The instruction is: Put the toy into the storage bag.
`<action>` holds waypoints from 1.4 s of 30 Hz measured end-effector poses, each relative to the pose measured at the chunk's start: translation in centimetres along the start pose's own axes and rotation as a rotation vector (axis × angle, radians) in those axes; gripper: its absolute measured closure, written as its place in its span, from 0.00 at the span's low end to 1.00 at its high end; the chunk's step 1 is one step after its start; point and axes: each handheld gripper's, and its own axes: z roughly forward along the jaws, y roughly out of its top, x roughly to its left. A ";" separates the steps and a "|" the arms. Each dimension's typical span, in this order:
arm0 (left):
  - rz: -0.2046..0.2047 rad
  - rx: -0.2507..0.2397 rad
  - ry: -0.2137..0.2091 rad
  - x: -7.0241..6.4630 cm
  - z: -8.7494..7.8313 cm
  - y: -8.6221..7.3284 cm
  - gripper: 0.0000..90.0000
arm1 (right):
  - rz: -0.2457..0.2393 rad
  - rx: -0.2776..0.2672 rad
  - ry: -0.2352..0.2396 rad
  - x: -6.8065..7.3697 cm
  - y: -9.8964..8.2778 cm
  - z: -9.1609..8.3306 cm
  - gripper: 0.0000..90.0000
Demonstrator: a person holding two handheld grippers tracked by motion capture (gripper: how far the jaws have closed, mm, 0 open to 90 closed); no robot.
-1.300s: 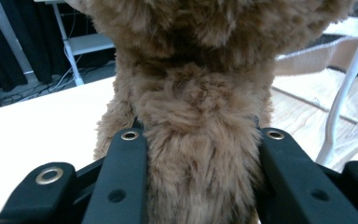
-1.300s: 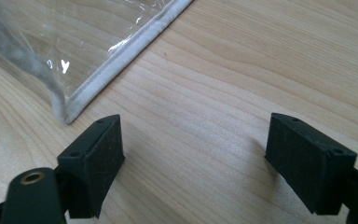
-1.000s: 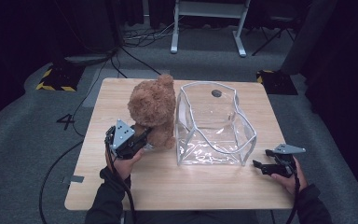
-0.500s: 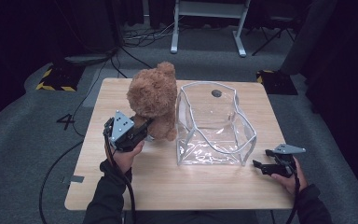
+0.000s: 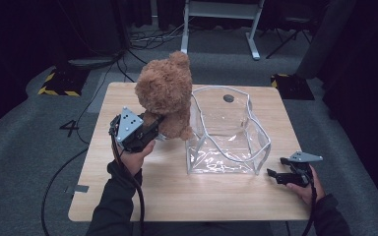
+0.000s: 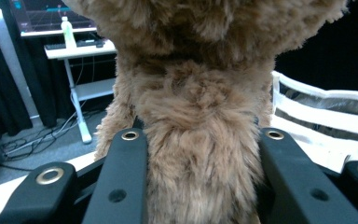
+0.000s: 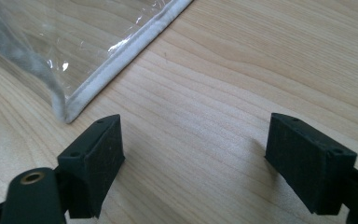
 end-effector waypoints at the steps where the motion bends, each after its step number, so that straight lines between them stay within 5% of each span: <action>1: 0.003 -0.003 -0.002 0.0 0.0 0.2 0.76 | 0.000 0.000 0.000 0.0 0.0 0.0 0.21; 17: -0.009 -0.047 -0.027 -0.7 0.8 2.3 0.75 | 0.001 0.000 -0.001 0.0 0.0 0.0 0.21; 37: 0.030 -0.075 -0.087 -2.8 2.5 6.1 0.75 | 0.001 0.000 -0.001 0.0 0.0 0.0 0.21; 42: 0.047 -0.074 -0.131 -4.0 3.5 6.8 0.75 | 0.001 0.000 -0.001 0.0 0.0 0.0 0.21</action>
